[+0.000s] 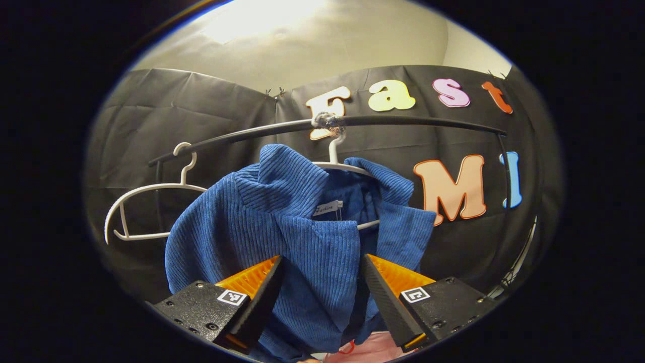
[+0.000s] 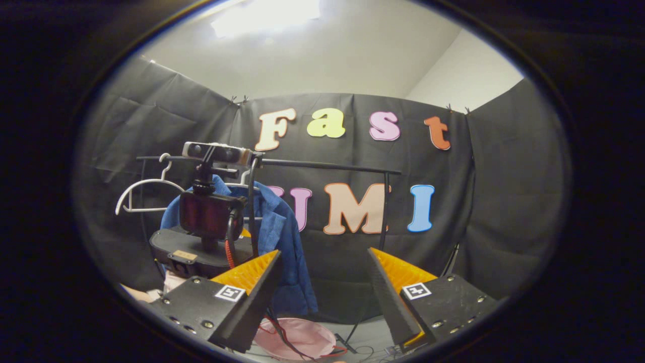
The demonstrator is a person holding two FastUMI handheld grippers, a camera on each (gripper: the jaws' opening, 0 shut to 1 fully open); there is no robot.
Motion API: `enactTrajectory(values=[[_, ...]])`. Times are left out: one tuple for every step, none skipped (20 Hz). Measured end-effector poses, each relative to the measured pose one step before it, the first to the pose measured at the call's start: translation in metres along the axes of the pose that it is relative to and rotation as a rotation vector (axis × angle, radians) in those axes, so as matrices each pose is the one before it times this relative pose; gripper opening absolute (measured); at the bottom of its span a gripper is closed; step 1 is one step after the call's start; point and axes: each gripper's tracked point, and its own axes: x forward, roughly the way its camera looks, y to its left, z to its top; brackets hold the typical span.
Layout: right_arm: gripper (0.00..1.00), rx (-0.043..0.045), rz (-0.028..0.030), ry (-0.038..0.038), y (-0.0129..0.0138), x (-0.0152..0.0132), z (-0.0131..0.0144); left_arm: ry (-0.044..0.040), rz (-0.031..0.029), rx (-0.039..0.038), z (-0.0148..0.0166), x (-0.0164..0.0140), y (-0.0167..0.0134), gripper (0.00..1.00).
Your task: Grasp the clothes on the hanger with both hands and then place them into the laundry hamper below.
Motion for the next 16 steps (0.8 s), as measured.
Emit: enactTrajectory(values=[[0.97,-0.00031,-0.00167,0.00328,-0.00198,0.00000,-0.00191,0.00250,0.01028,-0.01024,0.00048,0.00277,0.00363,0.97],[0.97,0.00017,-0.00117,0.00233,-0.00189,0.00026,-0.00036,-0.00485,0.00187,-0.01241,0.00147,0.00078,0.00179,0.97],[0.97,0.00070,-0.00048,0.00134,-0.00113,-0.00159,-0.00155,0.00388,0.01680,-0.00694,0.00117,0.00112,0.00650,0.82],[0.97,0.00057,0.00204,0.00164,-0.00053,0.00005,0.00011,0.01491,0.03243,-0.00129,-0.00535,0.00357,0.01195,0.67],[0.97,0.00037,0.00375,0.00110,0.00065,0.00056,-0.00023,0.01242,0.03497,-0.01088,-0.00326,0.00374,0.01205,0.52],[0.98,-0.00025,0.00571,-0.00042,0.00141,0.00026,0.00070,0.01752,0.01993,-0.01624,-0.00326,0.00472,0.00657,0.36],[0.97,-0.00211,0.00766,-0.00179,0.00207,-0.00062,0.00071,0.01772,0.01312,-0.01221,-0.00411,0.00542,0.00561,0.21],[0.96,-0.00379,0.00690,-0.00047,0.00208,-0.00012,0.00048,0.01755,0.01824,-0.00627,-0.00317,0.00159,0.00769,0.06],[0.98,-0.00367,0.00607,0.00077,0.00140,0.00167,-0.00022,0.00284,0.00105,-0.01012,-0.00020,0.00251,0.00326,0.06],[0.97,-0.00237,0.00690,0.00198,0.00221,0.00098,-0.00061,-0.00049,-0.00979,-0.00662,0.00139,-0.00094,0.00024,0.01],[0.98,-0.00127,0.00616,0.00128,0.00208,0.00075,-0.00092,0.00155,-0.00871,0.00267,0.00057,-0.00086,-0.00008,0.00],[0.98,-0.00076,0.00563,0.00161,0.00305,0.00071,-0.00024,-0.00236,-0.01190,0.00588,0.00087,-0.00125,-0.00021,0.00],[0.98,-0.00034,0.00616,0.00095,0.00329,0.00076,-0.00038,-0.00060,-0.01867,0.00853,0.00109,-0.00213,-0.00223,0.00],[0.98,-0.00129,0.00718,0.00070,0.00251,0.00226,-0.00001,-0.00208,-0.01773,0.01351,0.00191,-0.00335,-0.00153,0.00],[0.98,-0.00195,0.00761,0.00085,0.00225,0.00105,-0.00021,-0.00151,-0.01384,0.01766,0.00132,-0.00322,0.00001,0.00],[0.98,-0.00189,0.00663,0.00017,0.00311,0.00188,0.00023,-0.00391,-0.01330,0.01525,0.00133,-0.00373,-0.00012,0.02]])
